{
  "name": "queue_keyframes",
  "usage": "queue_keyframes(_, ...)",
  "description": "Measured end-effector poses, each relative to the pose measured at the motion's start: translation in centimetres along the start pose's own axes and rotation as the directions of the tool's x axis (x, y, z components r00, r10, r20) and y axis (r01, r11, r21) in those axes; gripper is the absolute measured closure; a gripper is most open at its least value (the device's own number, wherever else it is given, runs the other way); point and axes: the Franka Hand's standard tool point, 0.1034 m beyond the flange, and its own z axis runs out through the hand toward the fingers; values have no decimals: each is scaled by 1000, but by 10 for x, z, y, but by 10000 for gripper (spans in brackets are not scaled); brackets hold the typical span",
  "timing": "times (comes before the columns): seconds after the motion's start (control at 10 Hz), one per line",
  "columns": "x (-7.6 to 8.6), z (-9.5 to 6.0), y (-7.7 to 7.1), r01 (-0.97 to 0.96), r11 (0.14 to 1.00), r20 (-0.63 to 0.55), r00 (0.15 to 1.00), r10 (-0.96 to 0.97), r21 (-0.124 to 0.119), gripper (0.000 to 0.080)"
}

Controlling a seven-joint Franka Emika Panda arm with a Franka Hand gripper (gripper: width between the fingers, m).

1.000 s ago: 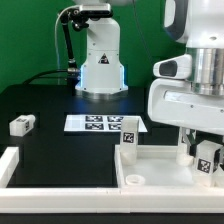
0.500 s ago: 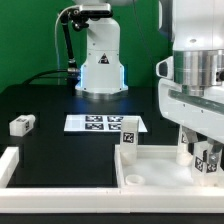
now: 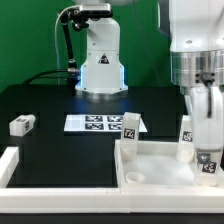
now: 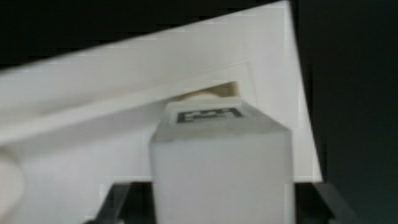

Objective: Assemble square table

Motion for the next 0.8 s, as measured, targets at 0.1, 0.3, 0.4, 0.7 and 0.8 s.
queue_keyframes(0.1,3,1,2,-99,995,16,995,98,30,501)
queue_keyframes(0.3,9,0,3,-130,991,16,991,130,27,499)
queue_keyframes(0.4,9,0,3,-131,991,15,991,131,28,489)
queue_keyframes(0.7,9,1,4,-103,994,14,995,103,27,320)
queue_keyframes(0.8,10,-1,2,-75,997,14,997,74,32,183)
